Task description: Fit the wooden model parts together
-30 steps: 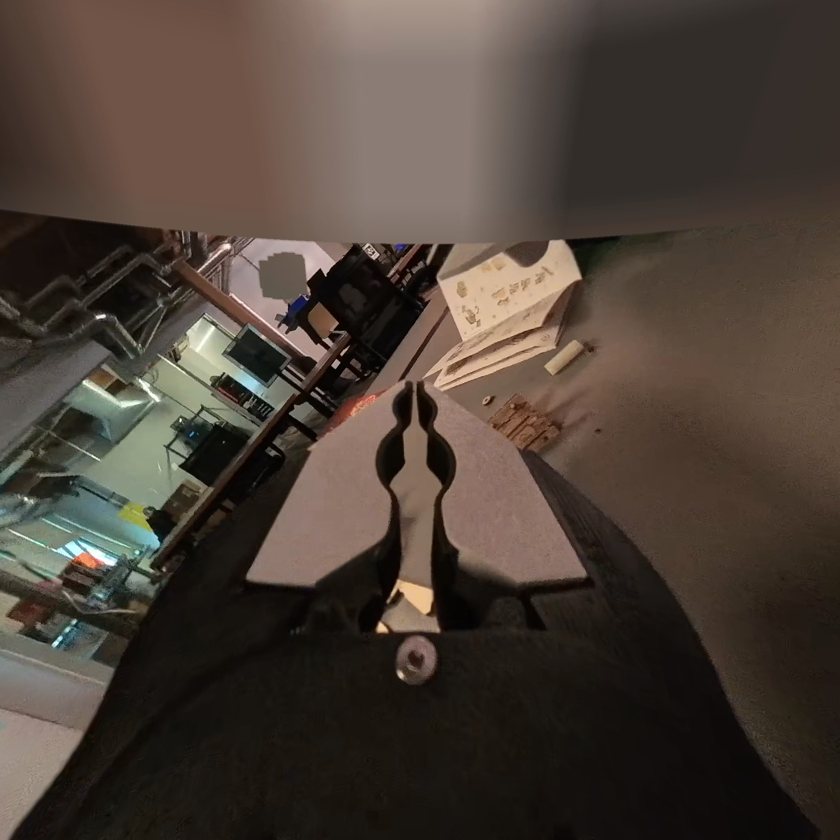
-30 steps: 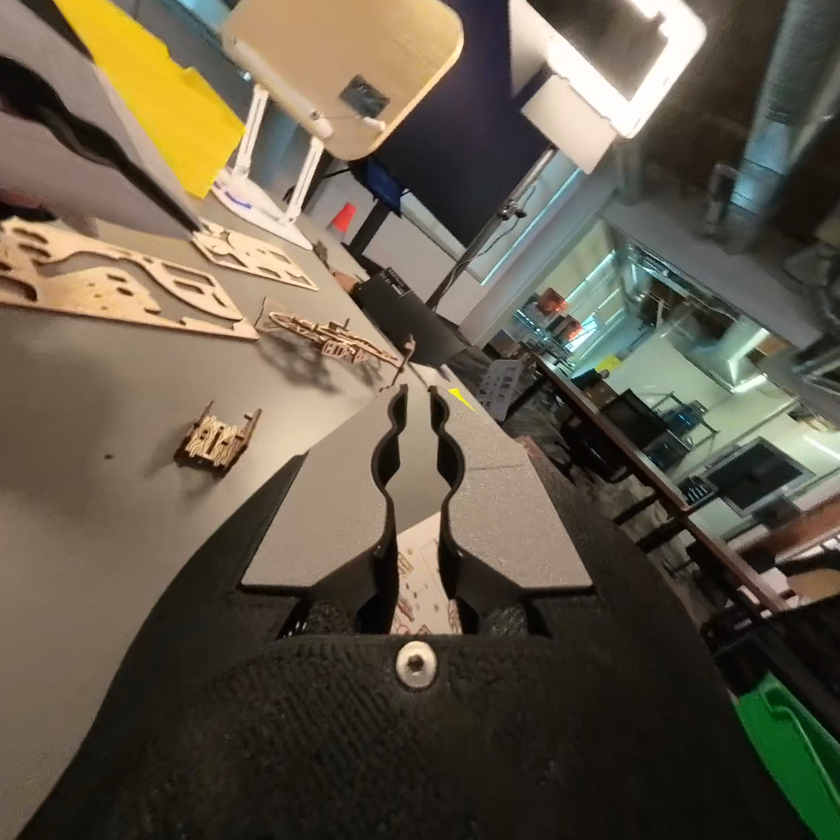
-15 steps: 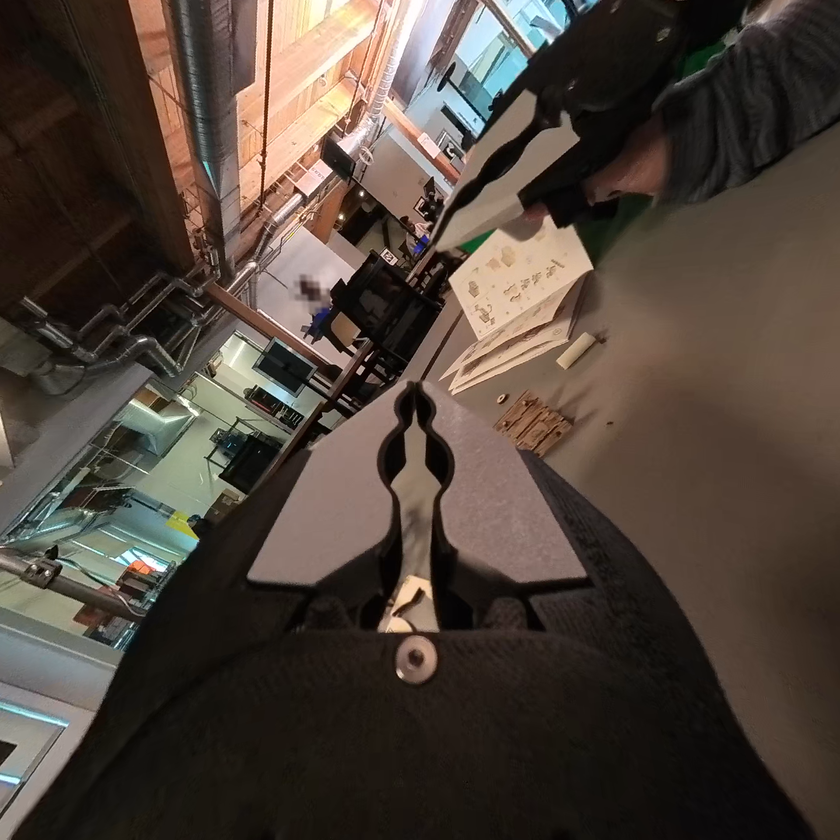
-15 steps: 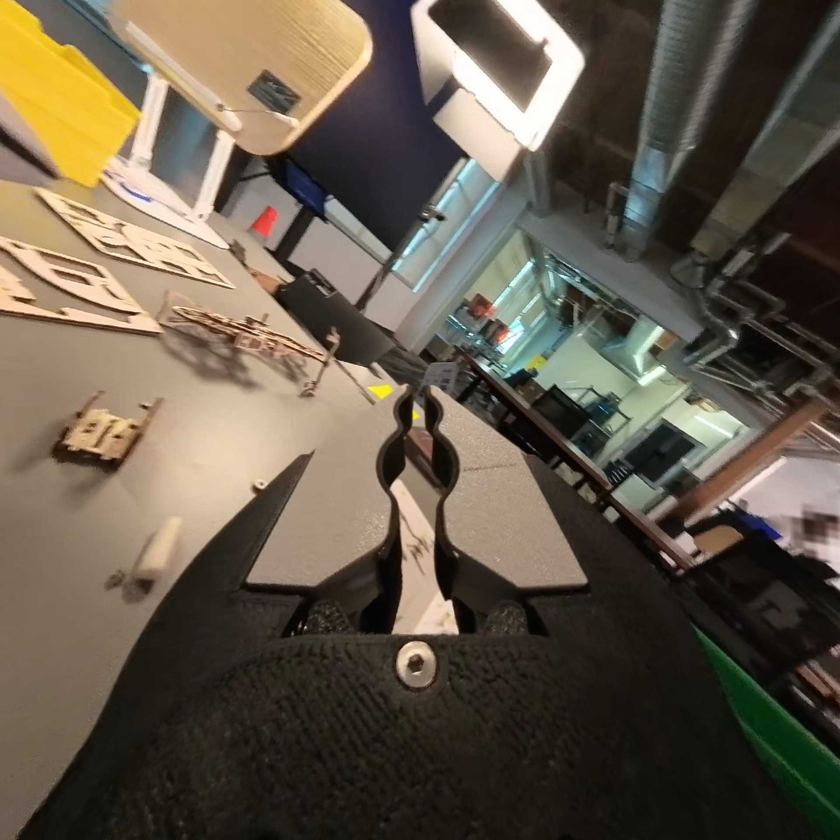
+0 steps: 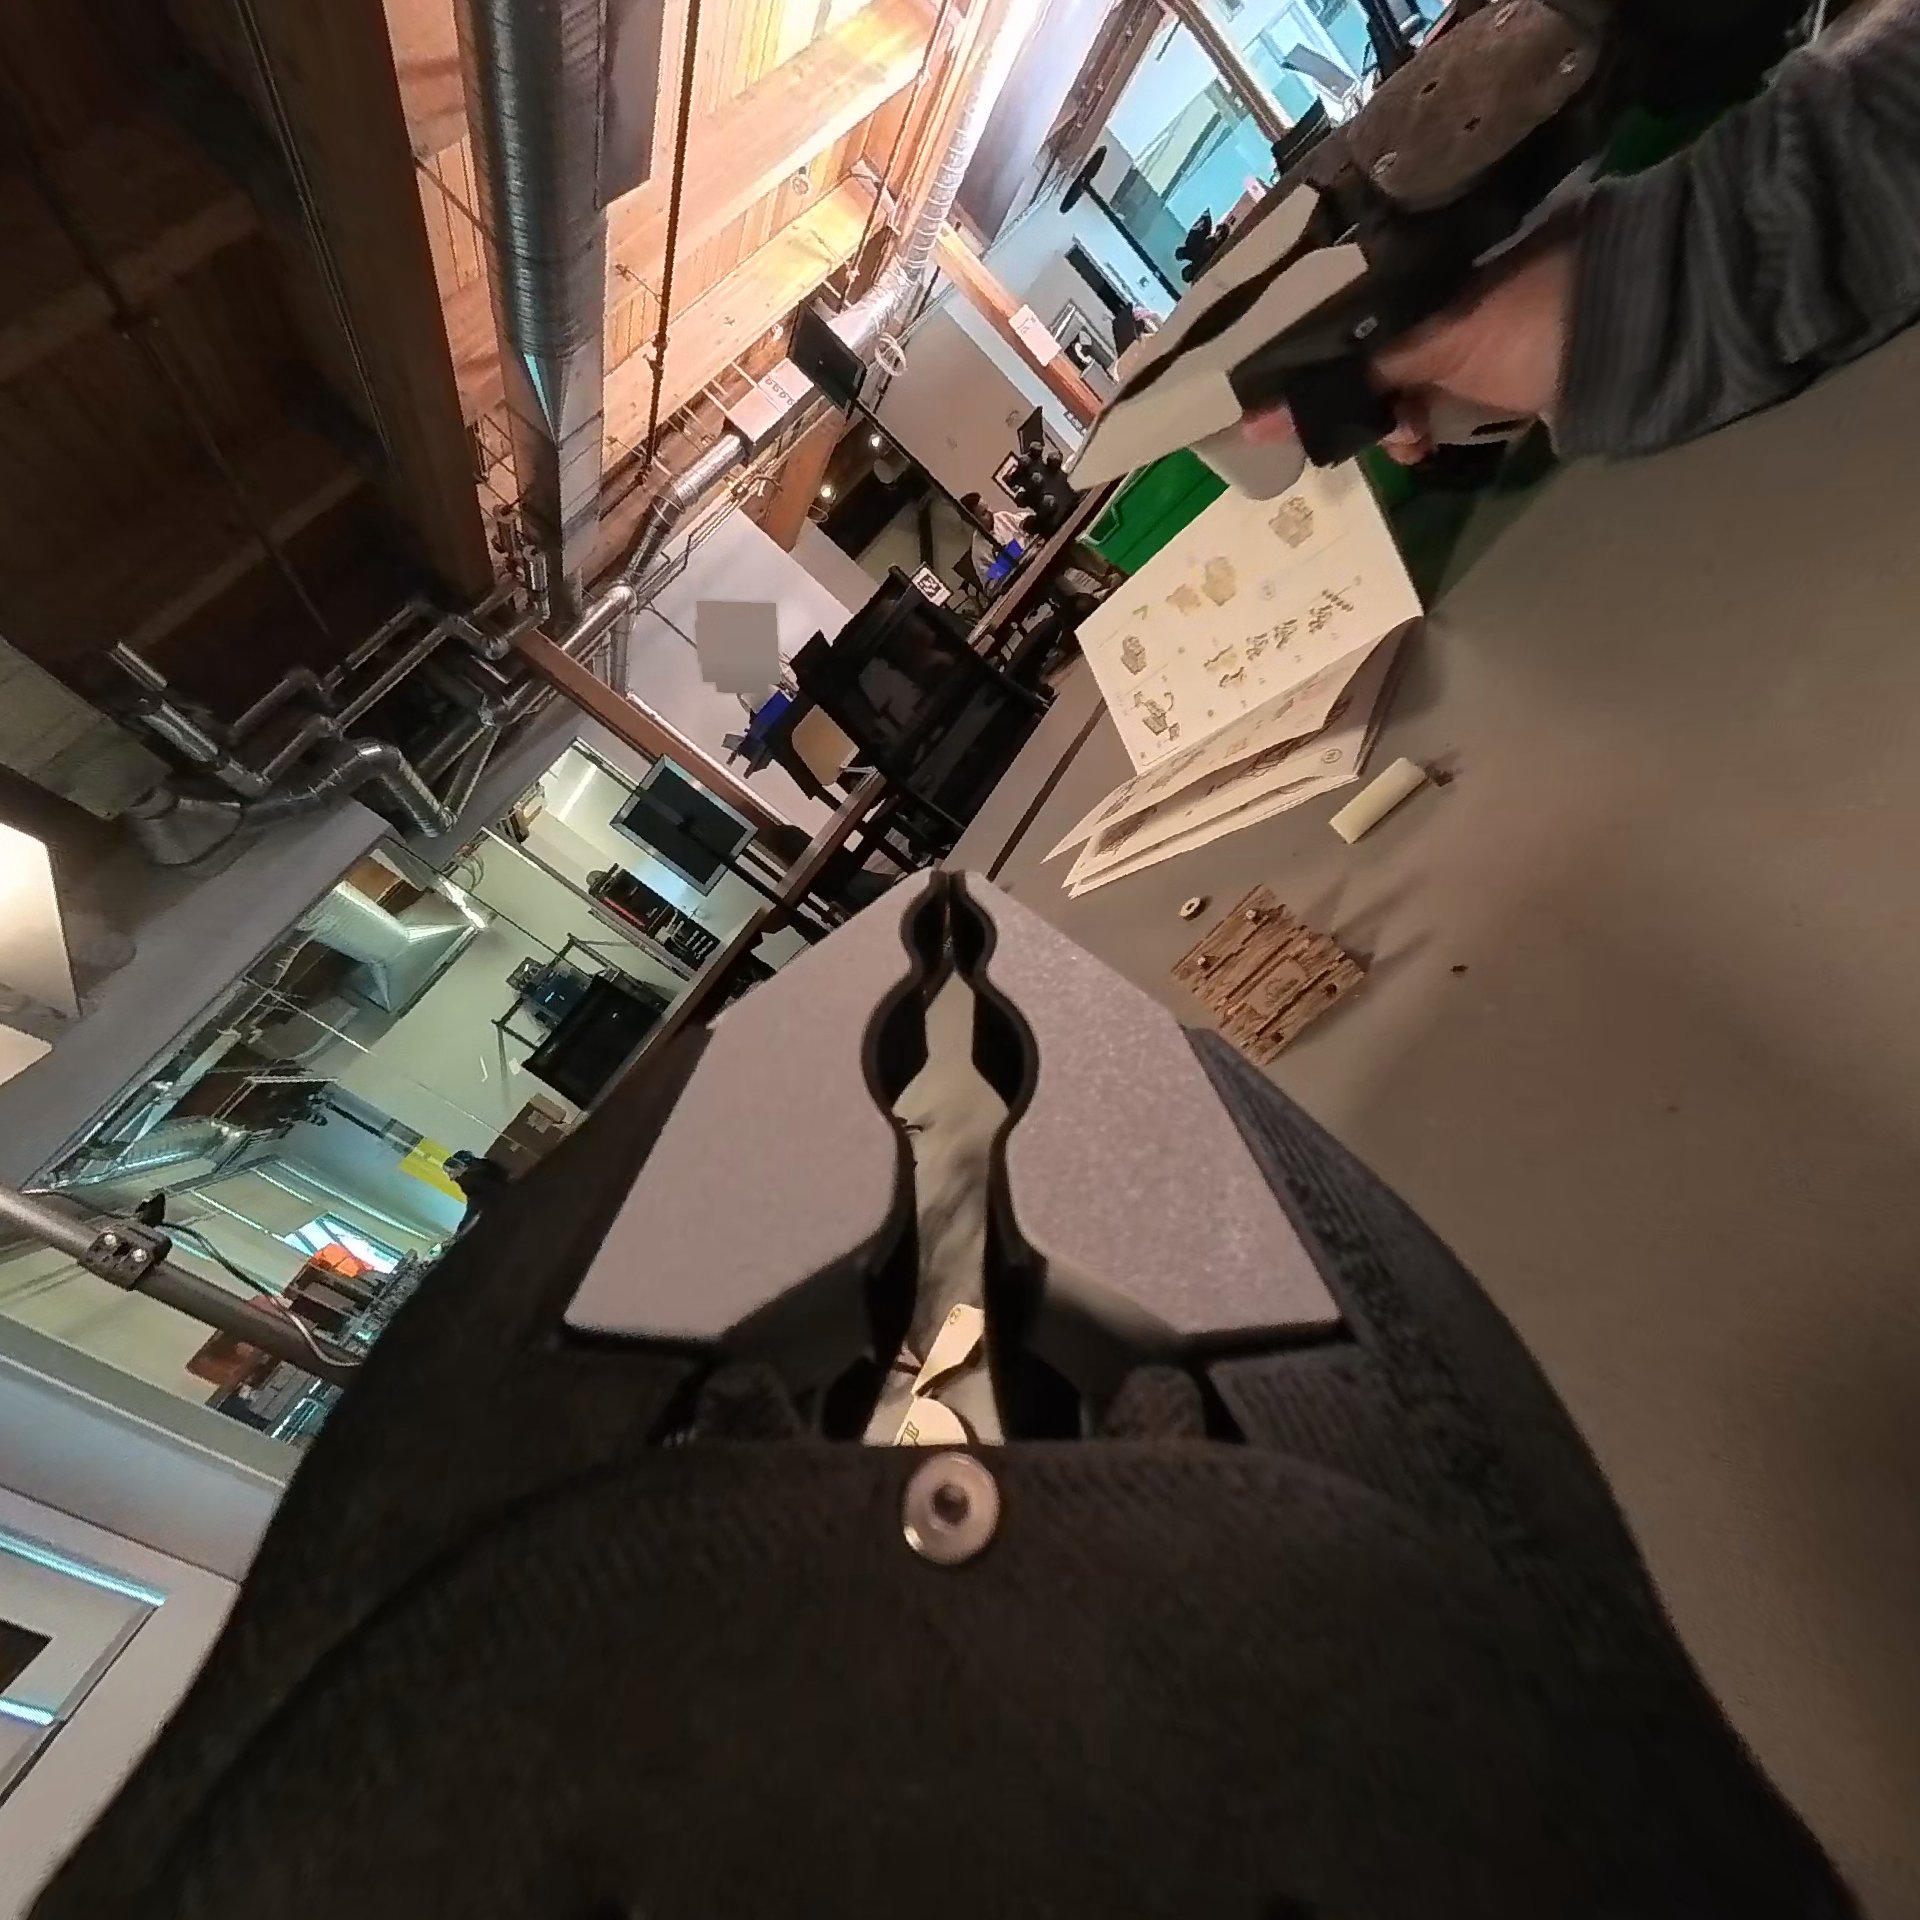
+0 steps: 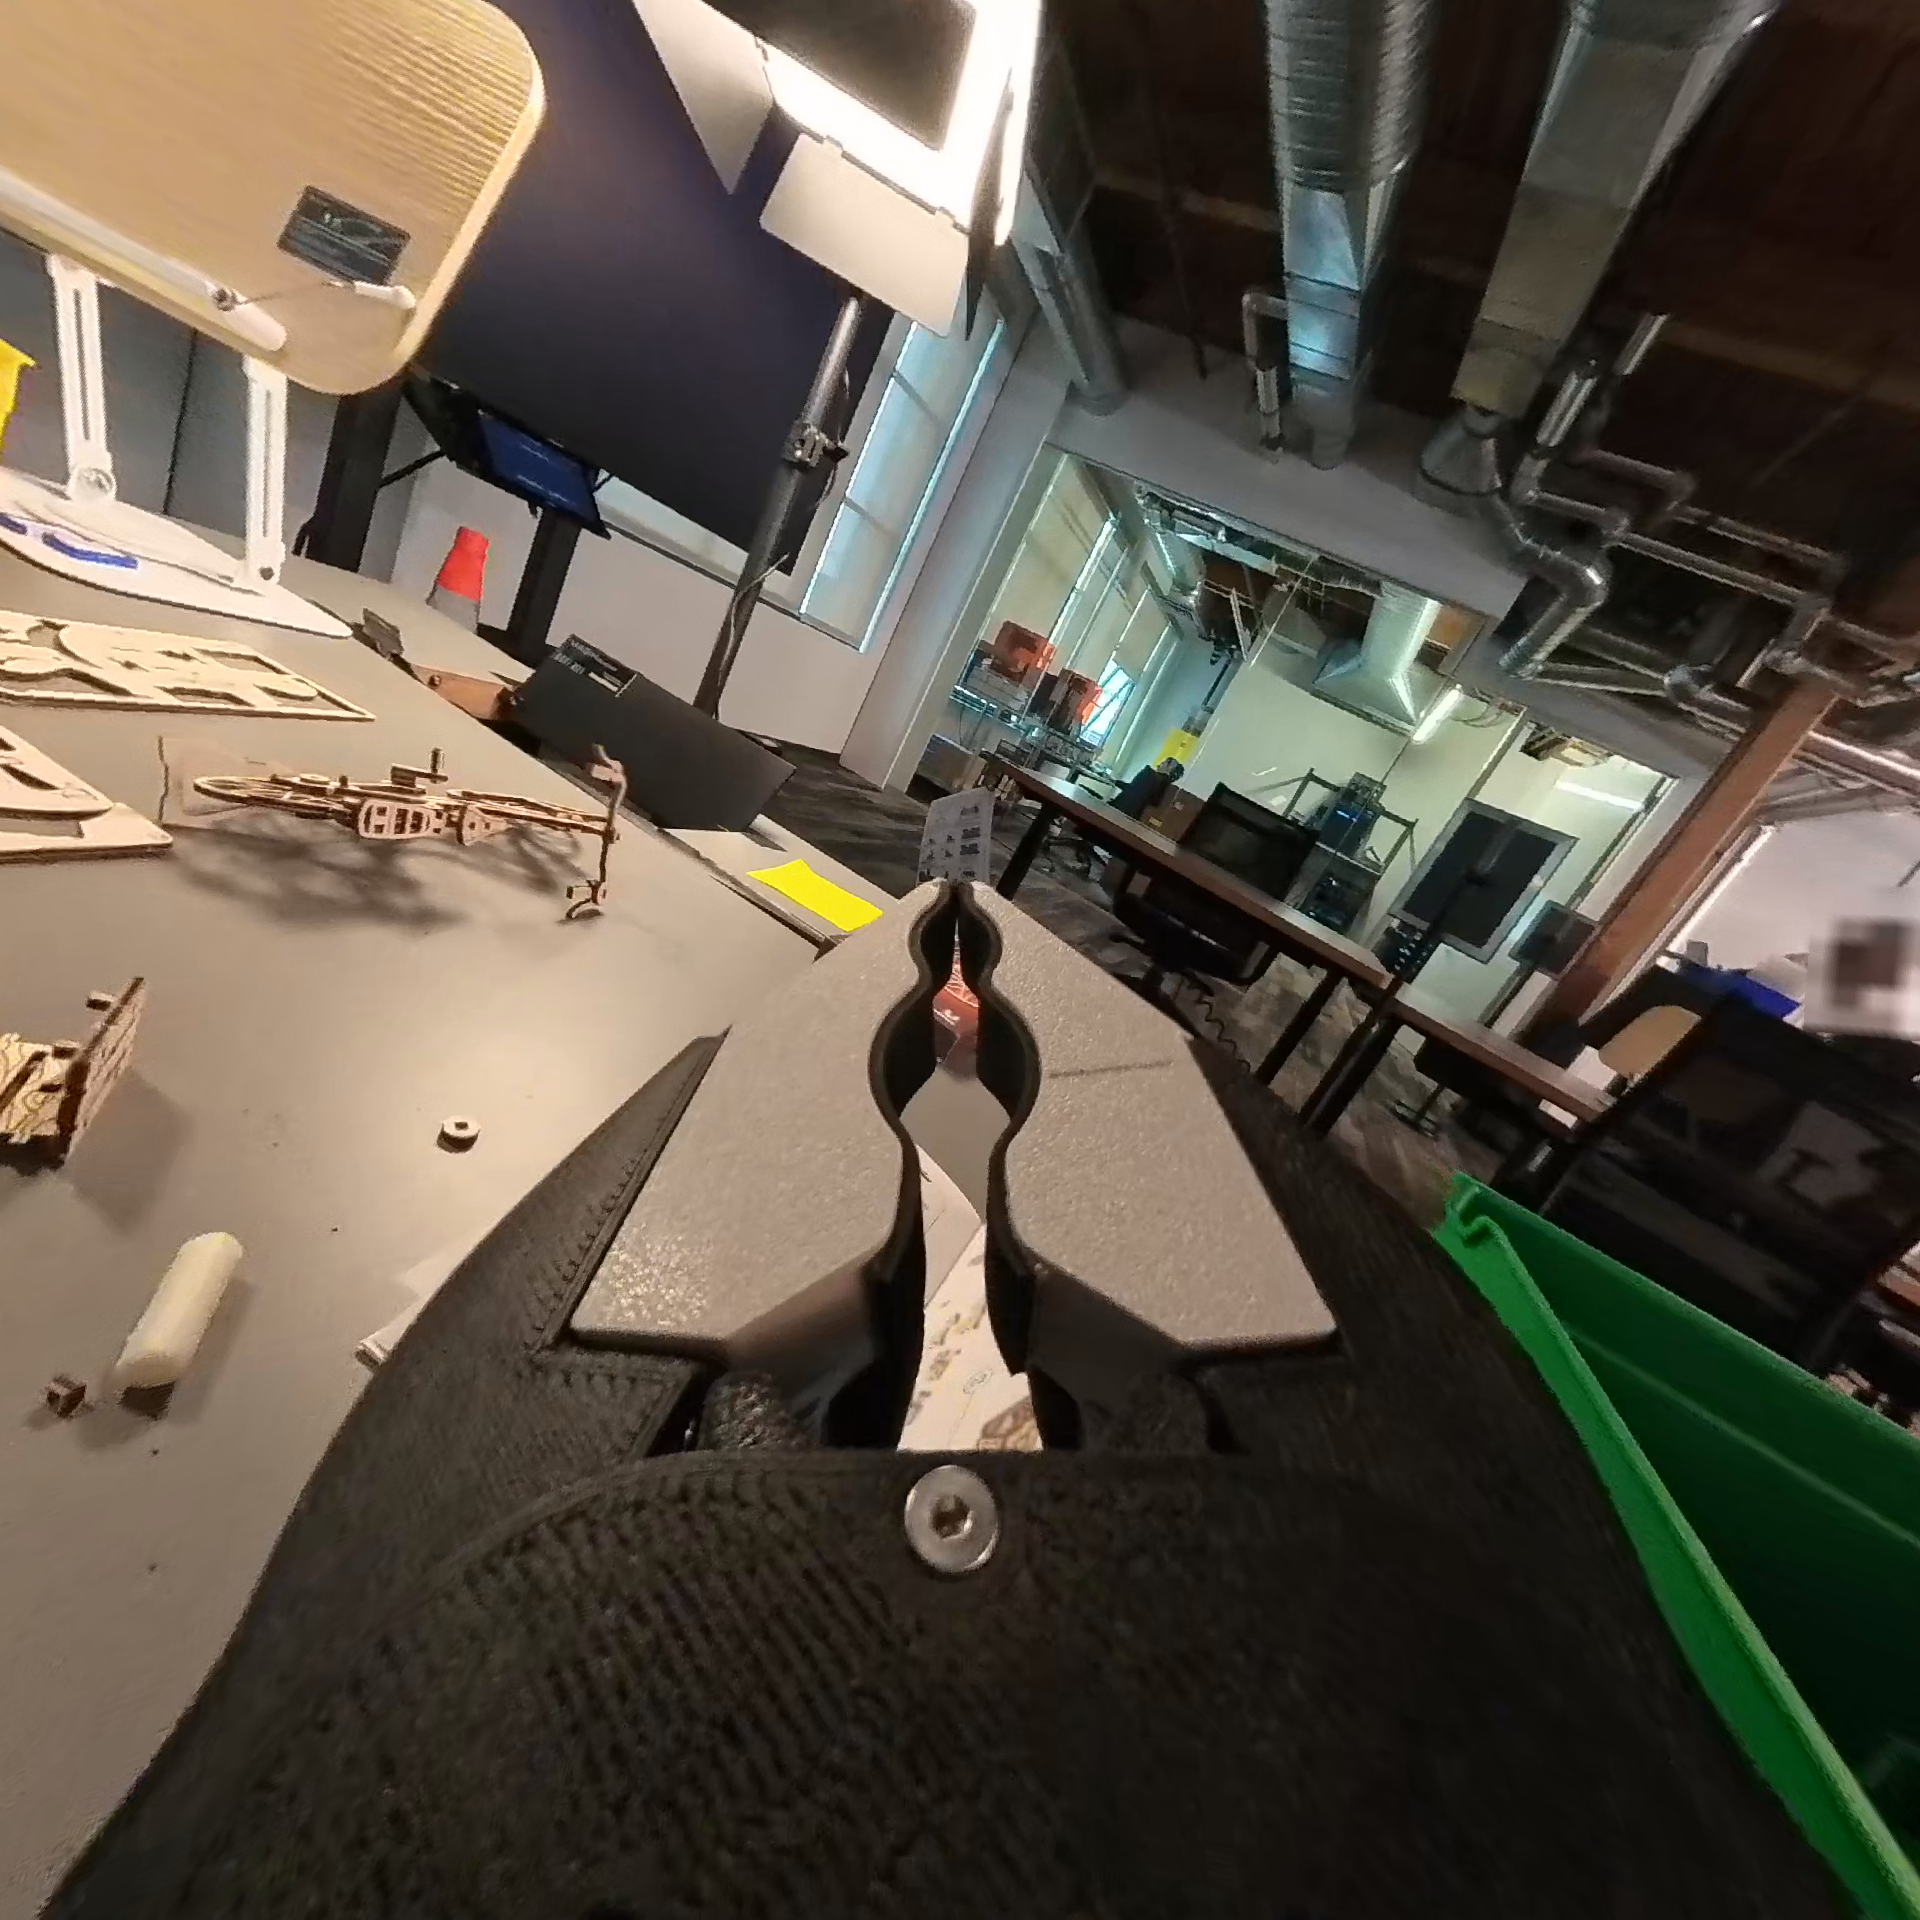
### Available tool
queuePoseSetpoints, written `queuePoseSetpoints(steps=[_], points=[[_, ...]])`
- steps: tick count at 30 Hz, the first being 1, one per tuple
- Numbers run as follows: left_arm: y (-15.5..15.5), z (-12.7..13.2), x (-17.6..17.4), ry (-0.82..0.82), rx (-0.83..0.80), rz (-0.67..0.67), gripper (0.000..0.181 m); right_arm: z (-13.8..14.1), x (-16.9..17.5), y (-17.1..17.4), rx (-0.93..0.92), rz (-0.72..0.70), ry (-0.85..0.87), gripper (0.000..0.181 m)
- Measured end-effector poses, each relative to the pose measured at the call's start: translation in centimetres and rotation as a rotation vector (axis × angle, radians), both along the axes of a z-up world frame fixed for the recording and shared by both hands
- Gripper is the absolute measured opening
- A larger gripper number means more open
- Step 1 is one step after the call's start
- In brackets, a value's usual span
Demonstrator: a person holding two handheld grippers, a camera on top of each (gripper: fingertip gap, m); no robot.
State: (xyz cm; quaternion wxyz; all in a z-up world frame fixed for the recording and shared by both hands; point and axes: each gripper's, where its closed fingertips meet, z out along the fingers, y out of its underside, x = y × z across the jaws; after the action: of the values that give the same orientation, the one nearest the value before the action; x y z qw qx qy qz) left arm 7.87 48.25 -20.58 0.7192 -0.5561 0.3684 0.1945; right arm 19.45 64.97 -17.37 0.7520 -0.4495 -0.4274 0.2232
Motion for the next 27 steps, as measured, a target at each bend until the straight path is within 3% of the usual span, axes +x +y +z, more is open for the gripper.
queuePoseSetpoints(steps=[27], points=[[0.16,-0.10,-0.27,-0.013,-0.010,0.003,0.000,-0.18,0.22,0.51,-0.047,0.010,0.021,0.000]])
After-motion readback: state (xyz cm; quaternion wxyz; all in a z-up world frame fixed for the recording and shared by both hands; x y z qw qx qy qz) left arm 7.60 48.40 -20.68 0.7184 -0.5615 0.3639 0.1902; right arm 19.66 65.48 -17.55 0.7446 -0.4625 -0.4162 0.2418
